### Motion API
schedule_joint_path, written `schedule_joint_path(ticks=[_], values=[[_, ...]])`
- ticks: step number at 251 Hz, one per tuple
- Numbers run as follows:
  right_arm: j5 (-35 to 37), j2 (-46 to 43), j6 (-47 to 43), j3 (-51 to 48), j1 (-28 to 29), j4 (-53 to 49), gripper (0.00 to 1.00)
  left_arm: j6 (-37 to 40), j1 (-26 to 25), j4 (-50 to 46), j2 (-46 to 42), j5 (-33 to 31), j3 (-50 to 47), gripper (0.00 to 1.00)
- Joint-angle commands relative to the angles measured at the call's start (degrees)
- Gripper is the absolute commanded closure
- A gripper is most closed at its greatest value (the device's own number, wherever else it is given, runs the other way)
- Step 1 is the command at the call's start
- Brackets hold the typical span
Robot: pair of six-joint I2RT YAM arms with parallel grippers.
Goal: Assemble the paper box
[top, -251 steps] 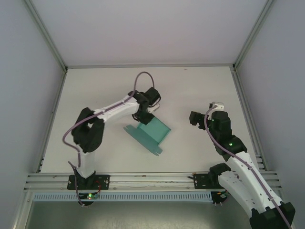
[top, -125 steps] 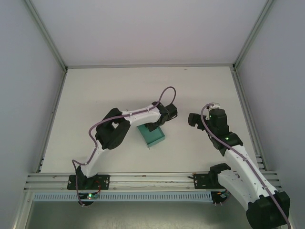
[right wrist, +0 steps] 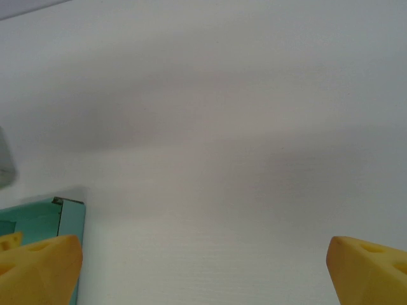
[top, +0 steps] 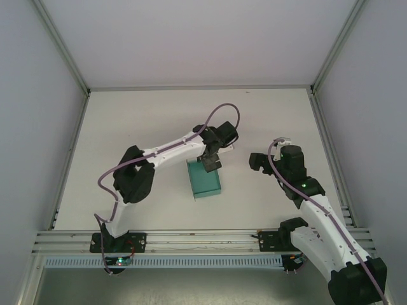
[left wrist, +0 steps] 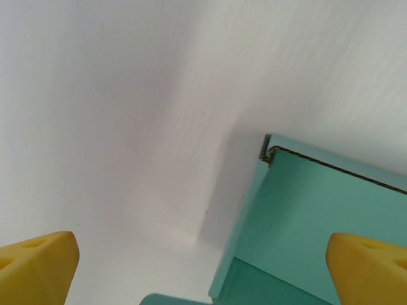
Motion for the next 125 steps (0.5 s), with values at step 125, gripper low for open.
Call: schedule_joint_path(ticks=[125], values=[[-27.29, 48.85, -57.37, 35.01, 15.64, -10.16, 0.03, -45.46, 26.31, 14.76, -48.23, 6.32, -39.56, 0.00]])
